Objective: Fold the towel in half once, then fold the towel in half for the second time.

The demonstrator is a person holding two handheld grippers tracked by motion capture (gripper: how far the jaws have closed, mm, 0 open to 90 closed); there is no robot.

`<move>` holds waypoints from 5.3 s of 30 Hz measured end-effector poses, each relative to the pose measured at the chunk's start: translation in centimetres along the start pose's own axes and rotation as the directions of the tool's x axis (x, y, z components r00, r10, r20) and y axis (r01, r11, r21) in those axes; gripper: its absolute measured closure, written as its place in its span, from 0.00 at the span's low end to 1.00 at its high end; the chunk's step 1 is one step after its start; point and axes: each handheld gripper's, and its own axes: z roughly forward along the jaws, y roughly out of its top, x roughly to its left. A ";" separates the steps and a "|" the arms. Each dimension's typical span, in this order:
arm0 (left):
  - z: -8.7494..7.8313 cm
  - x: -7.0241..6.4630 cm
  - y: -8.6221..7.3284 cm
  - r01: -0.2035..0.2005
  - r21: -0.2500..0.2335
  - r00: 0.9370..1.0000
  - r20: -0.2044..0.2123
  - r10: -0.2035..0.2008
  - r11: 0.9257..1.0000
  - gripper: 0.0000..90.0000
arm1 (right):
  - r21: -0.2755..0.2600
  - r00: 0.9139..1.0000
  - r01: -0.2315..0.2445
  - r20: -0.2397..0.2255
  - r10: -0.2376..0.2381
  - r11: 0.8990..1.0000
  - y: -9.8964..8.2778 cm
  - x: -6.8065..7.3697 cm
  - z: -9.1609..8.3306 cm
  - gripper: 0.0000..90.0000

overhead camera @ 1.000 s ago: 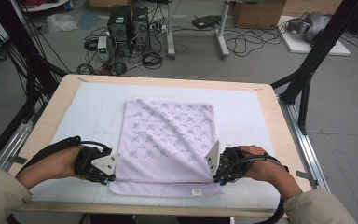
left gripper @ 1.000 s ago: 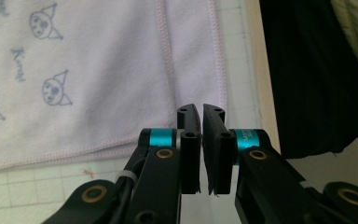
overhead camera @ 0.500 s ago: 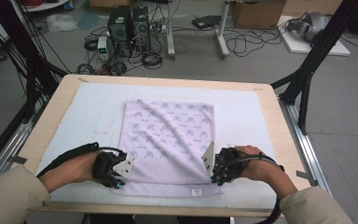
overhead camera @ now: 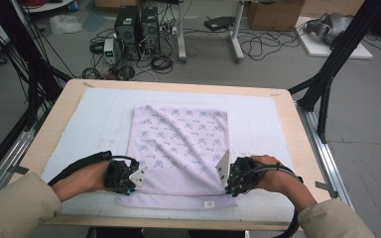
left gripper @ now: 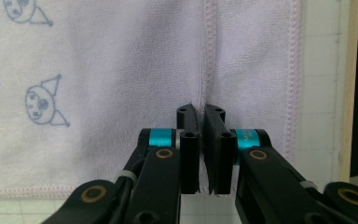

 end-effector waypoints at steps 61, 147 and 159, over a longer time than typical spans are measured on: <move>-7.2 0.0 -8.7 0.197 -0.591 0.955 -0.066 -0.290 0.783 0.26 | -0.640 0.843 -0.188 0.285 0.457 0.745 -5.4 2.6 -2.7 0.09; -7.6 20.7 -10.8 0.540 -0.593 0.693 -0.092 -0.716 0.598 0.02 | -0.509 0.585 -0.521 0.371 0.721 0.685 -9.3 -20.1 -6.7 0.06; -5.3 22.8 -11.0 0.607 -0.531 0.656 -0.084 -0.750 0.591 0.03 | -0.441 0.609 -0.599 0.292 0.738 0.669 -8.8 -22.7 -3.6 0.20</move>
